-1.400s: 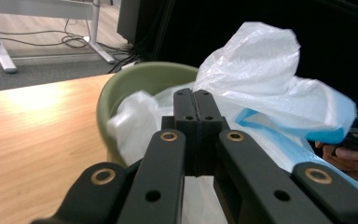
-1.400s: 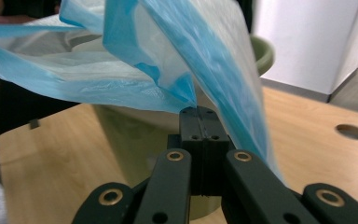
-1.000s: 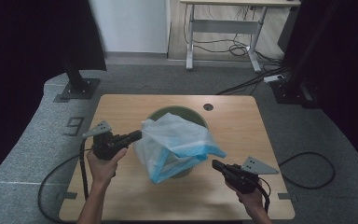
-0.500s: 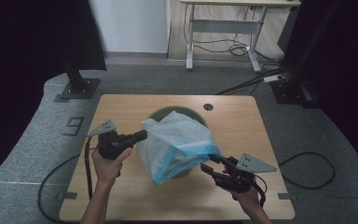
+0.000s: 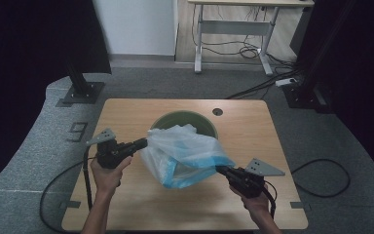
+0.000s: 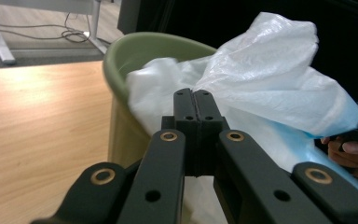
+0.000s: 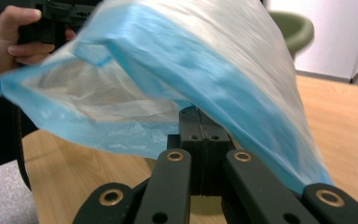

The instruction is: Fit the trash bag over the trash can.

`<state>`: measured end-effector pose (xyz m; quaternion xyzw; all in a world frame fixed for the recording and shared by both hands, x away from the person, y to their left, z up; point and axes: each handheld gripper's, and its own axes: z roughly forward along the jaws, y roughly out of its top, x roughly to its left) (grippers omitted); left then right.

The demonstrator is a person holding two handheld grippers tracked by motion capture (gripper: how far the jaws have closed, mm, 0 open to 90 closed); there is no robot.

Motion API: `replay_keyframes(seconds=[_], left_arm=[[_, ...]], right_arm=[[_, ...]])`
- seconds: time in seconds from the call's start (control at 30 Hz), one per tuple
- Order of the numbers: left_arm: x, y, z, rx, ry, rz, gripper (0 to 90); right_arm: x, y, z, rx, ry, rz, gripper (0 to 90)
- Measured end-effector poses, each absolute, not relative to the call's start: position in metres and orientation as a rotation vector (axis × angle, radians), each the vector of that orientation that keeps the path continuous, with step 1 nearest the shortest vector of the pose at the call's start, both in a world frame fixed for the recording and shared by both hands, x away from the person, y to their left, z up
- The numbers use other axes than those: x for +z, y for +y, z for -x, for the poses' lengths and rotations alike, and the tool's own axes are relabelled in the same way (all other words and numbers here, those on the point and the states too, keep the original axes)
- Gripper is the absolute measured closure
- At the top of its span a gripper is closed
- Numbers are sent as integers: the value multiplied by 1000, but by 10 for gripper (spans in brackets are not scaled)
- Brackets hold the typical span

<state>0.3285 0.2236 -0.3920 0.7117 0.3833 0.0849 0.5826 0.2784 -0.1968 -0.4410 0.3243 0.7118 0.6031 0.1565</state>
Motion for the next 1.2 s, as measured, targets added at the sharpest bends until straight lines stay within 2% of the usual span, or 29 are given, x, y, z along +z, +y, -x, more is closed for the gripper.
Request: replay_keyframes(seconds=[0.43, 1.2], left_arm=[[-414, 233, -349, 223, 991, -1668, 900], [-436, 235, -360, 207, 1048, -1684, 900]], right_arm=[[-482, -202, -289, 1688, 2064, -1025, 890], [-499, -202, -304, 1678, 2108, -1072, 890]])
